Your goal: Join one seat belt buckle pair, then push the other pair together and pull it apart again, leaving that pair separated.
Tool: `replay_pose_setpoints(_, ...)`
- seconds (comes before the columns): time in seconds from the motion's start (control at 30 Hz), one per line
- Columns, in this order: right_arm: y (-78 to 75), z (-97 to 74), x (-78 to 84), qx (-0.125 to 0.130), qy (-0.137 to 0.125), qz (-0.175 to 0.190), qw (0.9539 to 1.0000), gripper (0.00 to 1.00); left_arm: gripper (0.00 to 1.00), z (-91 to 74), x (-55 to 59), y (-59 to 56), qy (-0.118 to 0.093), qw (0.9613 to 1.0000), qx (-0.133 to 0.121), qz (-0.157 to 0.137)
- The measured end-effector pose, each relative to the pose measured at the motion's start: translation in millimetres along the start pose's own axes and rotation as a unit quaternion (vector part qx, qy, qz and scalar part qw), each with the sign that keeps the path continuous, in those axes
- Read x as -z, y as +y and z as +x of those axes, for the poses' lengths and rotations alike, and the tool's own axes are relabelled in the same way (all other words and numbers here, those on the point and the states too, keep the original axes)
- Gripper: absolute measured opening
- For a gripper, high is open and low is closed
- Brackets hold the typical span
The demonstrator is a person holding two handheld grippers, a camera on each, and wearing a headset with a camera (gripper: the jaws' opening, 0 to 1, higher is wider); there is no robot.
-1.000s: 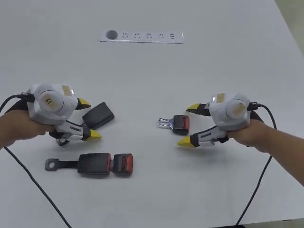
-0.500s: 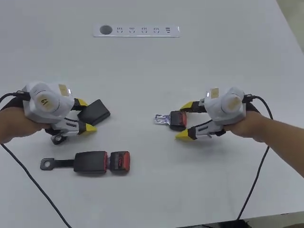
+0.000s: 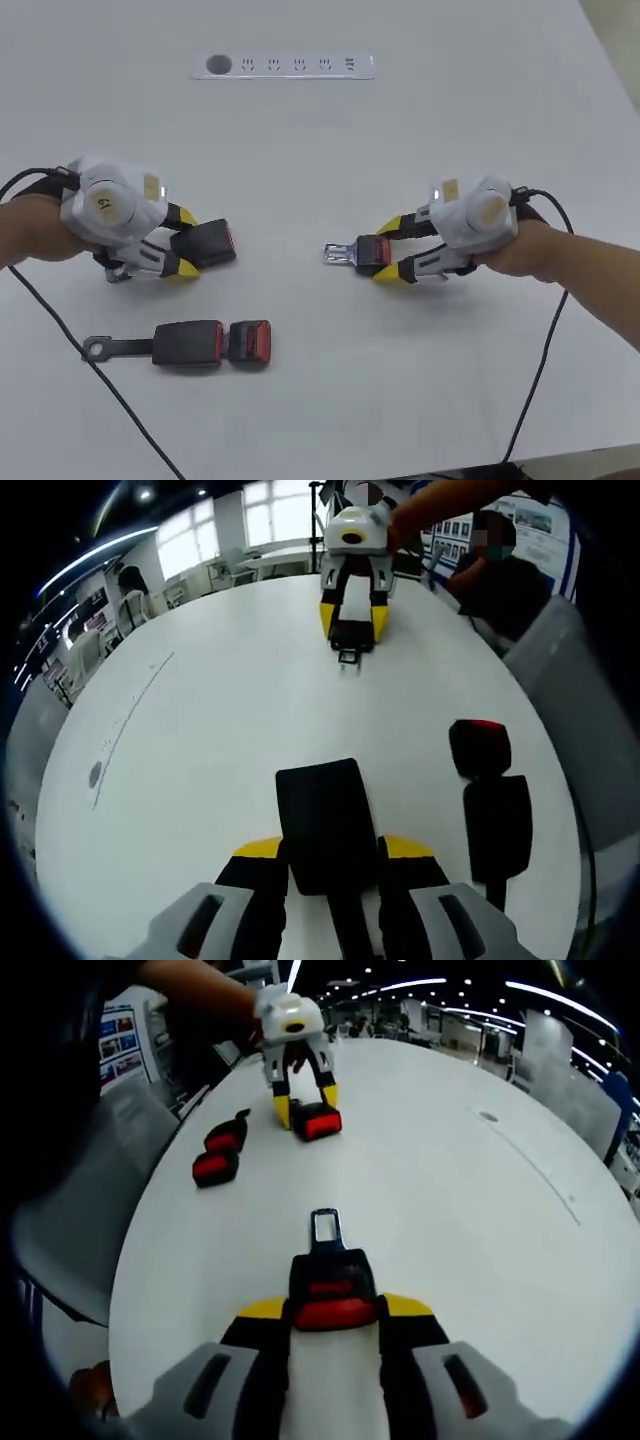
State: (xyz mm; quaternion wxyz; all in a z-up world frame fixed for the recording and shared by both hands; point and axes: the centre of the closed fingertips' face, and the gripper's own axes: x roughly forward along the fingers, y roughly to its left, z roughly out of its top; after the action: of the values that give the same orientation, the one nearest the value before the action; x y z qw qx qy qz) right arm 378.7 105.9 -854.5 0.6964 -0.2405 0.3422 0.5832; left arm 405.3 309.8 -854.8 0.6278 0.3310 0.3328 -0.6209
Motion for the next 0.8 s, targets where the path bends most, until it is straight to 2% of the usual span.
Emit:
replay_pose_setpoints(0.3,-3.0,0.4,-0.1,-0.009,-0.007,0.014,0.9998,0.34,0.36,1.4,-0.7,-2.0,0.011,0.9992,0.021,0.032)
replay_pose_setpoints(0.43,-4.6,4.7,-4.5,-0.01,-0.001,0.006,0.9999,0.34,0.36,2.0,-1.2,-2.6,0.015,0.9987,0.027,0.041)
replay_pose_setpoints(0.8,-8.2,20.9,-23.0,-0.019,-0.007,-0.002,0.9998,0.34,0.36,1.8,-2.0,-3.7,0.015,0.9984,0.031,0.044)
